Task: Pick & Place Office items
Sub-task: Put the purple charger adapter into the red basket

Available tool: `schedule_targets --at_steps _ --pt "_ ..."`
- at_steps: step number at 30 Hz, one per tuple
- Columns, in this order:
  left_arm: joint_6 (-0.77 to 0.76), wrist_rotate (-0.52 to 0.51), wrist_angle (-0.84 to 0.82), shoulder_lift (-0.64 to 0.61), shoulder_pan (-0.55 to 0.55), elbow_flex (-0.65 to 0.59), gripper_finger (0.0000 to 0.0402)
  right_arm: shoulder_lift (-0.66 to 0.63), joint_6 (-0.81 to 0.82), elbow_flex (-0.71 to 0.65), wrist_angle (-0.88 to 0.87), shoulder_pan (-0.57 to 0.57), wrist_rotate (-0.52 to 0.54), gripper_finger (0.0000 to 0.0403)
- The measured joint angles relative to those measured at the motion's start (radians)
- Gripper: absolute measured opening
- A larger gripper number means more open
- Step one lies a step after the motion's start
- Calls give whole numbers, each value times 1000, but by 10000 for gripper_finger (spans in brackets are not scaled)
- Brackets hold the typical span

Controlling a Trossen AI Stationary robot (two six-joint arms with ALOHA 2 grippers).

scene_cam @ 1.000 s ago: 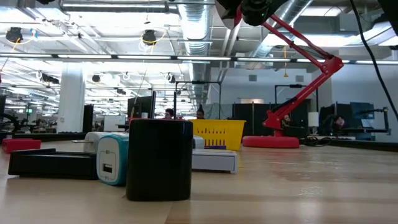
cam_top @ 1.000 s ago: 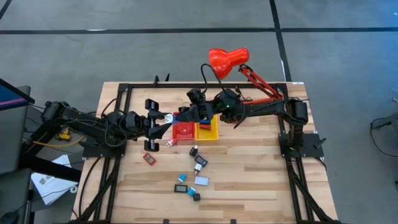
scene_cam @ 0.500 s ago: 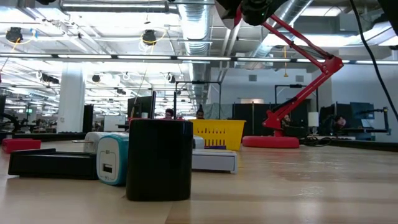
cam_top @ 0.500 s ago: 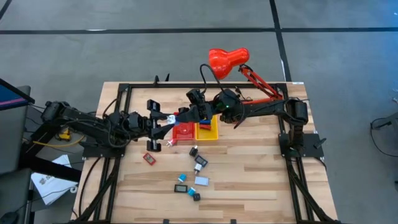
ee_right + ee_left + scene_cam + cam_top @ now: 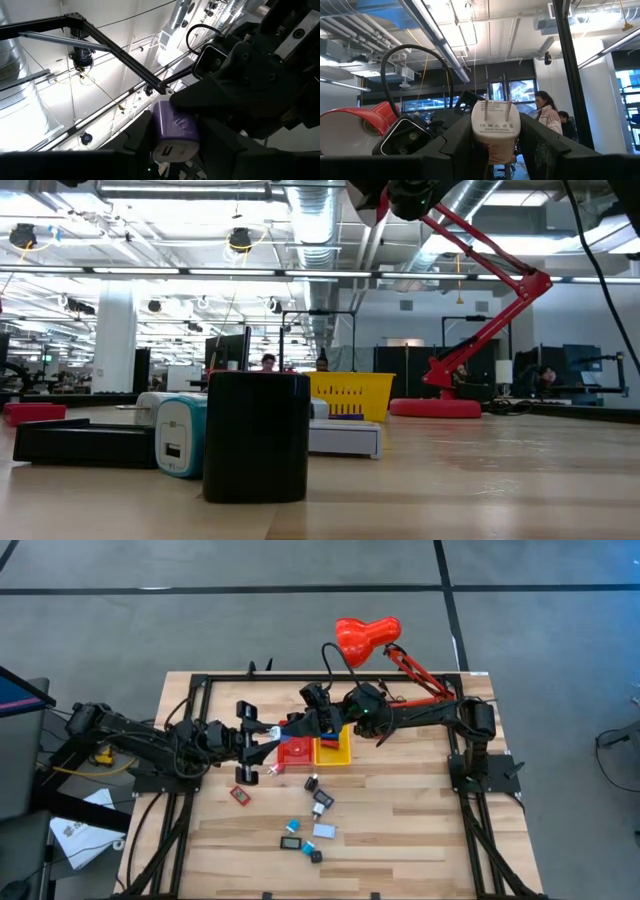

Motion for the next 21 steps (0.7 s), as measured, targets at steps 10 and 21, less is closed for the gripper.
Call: schedule_targets --at_steps 10,21 --pt "-9 -13 -24 -66 0 -3 171 0 -8 3 -1 -4 14 129" --pt "-57 -68 -273 -196 -1 -2 240 0 19 2 -9 -23 -49 134"
